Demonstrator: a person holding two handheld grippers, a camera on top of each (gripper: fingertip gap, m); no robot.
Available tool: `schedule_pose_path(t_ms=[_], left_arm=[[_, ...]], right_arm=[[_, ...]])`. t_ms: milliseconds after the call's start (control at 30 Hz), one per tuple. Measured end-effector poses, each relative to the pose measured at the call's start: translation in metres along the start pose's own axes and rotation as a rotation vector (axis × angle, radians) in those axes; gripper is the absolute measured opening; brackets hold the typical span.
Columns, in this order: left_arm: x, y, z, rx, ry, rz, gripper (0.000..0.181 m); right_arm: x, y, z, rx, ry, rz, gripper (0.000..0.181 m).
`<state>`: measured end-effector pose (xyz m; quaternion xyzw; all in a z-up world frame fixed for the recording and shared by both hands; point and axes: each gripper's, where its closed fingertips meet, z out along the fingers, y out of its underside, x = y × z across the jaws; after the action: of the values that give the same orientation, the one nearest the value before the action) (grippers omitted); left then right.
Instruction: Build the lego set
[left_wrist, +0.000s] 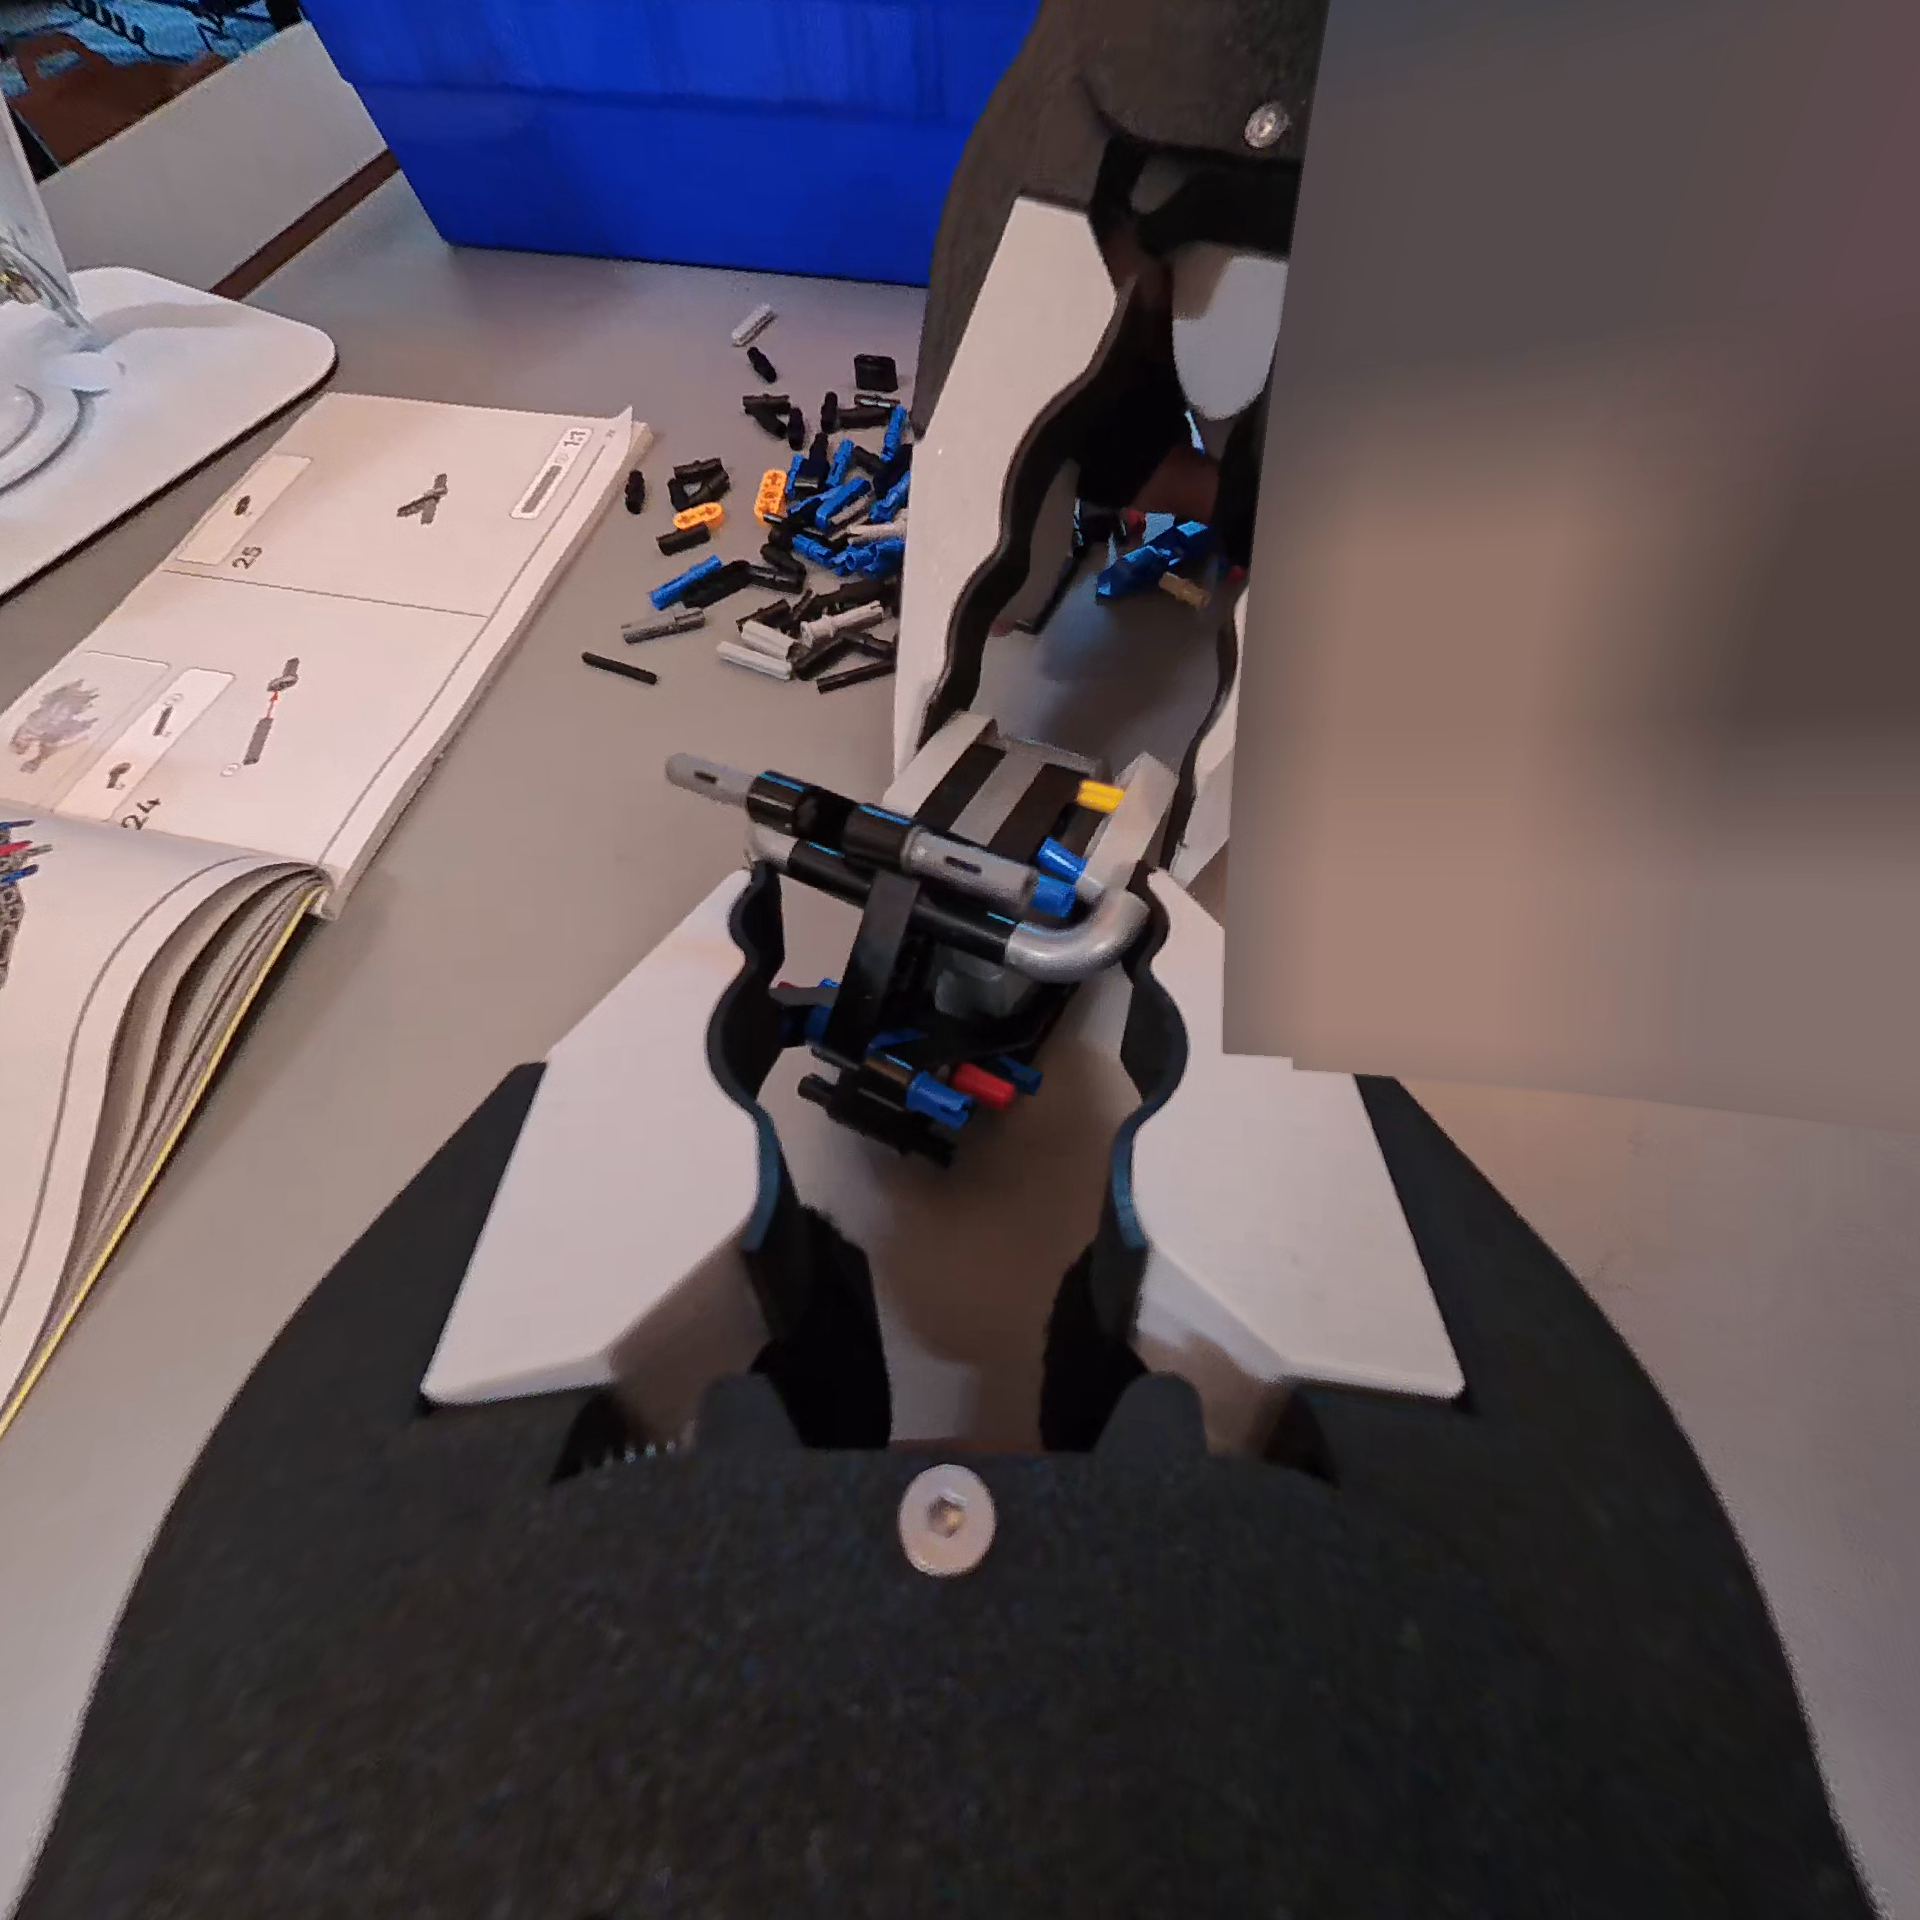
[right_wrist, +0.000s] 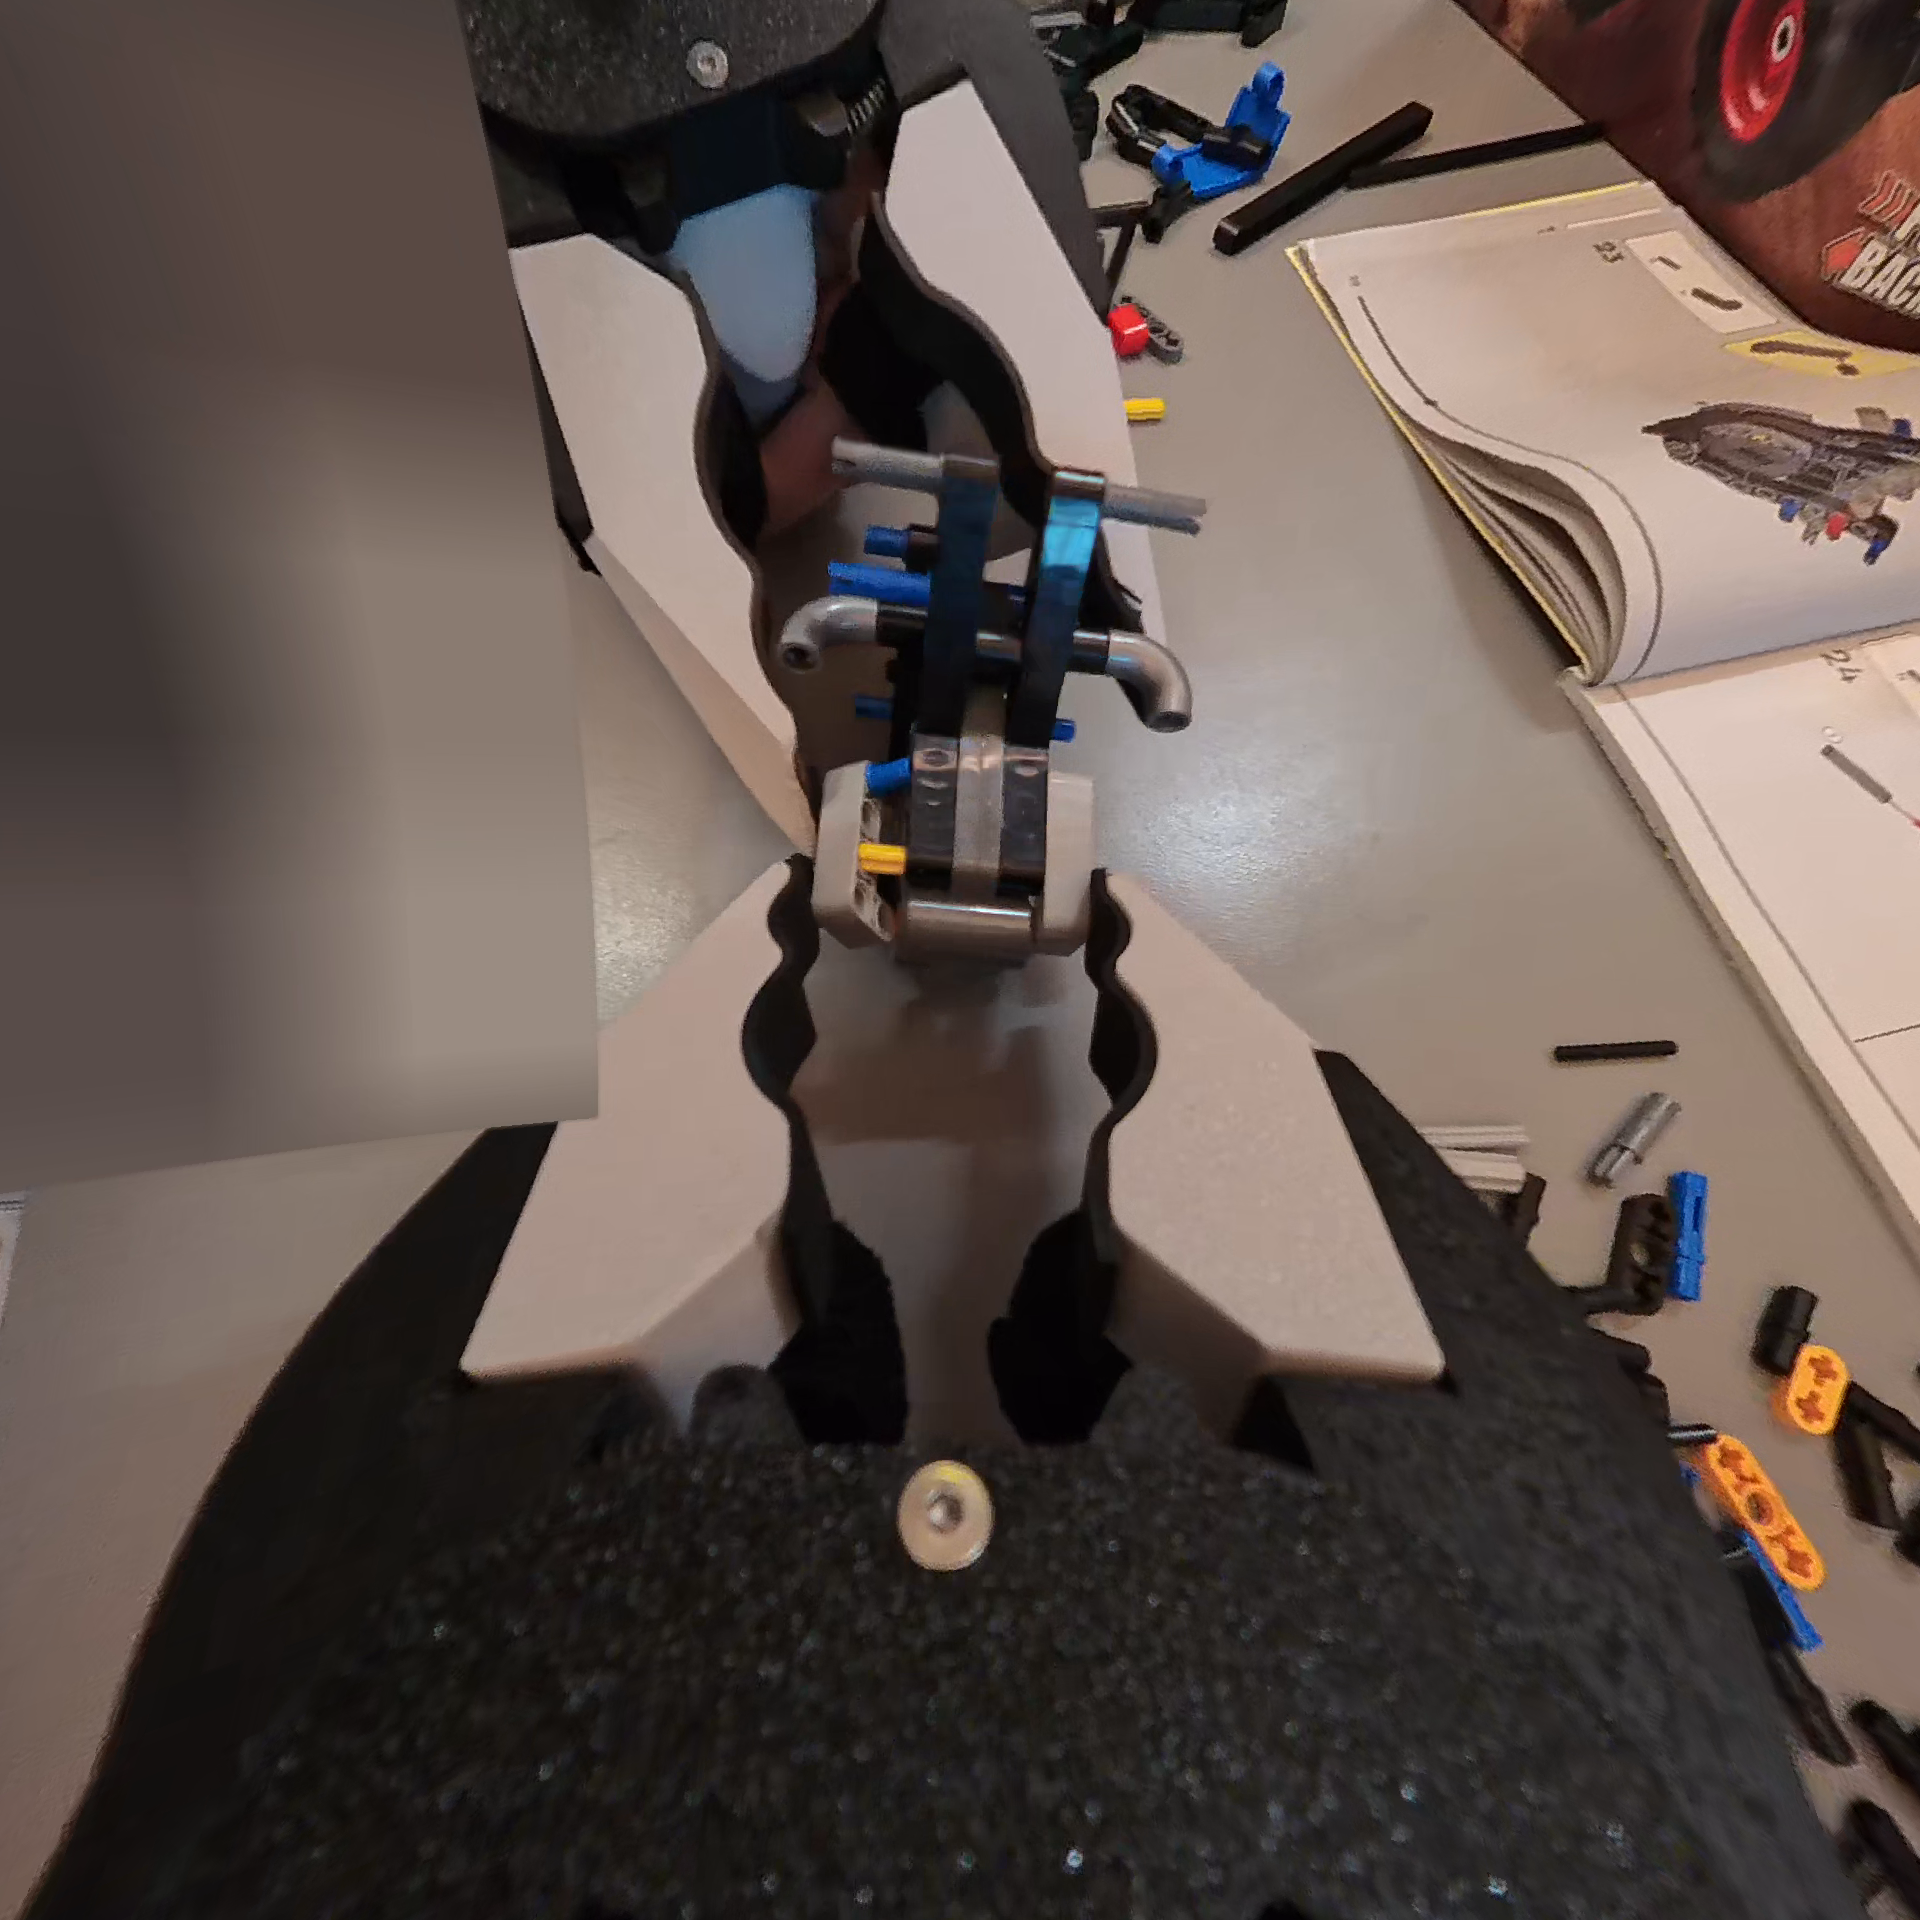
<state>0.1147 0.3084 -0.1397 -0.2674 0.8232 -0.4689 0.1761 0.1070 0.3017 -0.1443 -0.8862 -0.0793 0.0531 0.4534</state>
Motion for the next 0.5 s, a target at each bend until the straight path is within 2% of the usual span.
schedule_pose_path(t_ms=[233,367,500], left_arm=[[0.0003,-0.0007,-0.0009,0.006,0.006,0.009,0.064],[0.0002,0.0049,0.0008,-0.026,-0.029,0.109,0.066],[-0.0034,0.0043,0.0012,-0.025,-0.071,0.131,0.060]], right_arm=[[-0.0018,-0.0007,0.0004,0.015,-0.039,0.050,0.050],[-0.0029,-0.0004,0.0007,0.016,-0.056,0.063,0.047],[-0.0017,0.0012,0.0012,0.002,-0.023,0.014,0.047]])
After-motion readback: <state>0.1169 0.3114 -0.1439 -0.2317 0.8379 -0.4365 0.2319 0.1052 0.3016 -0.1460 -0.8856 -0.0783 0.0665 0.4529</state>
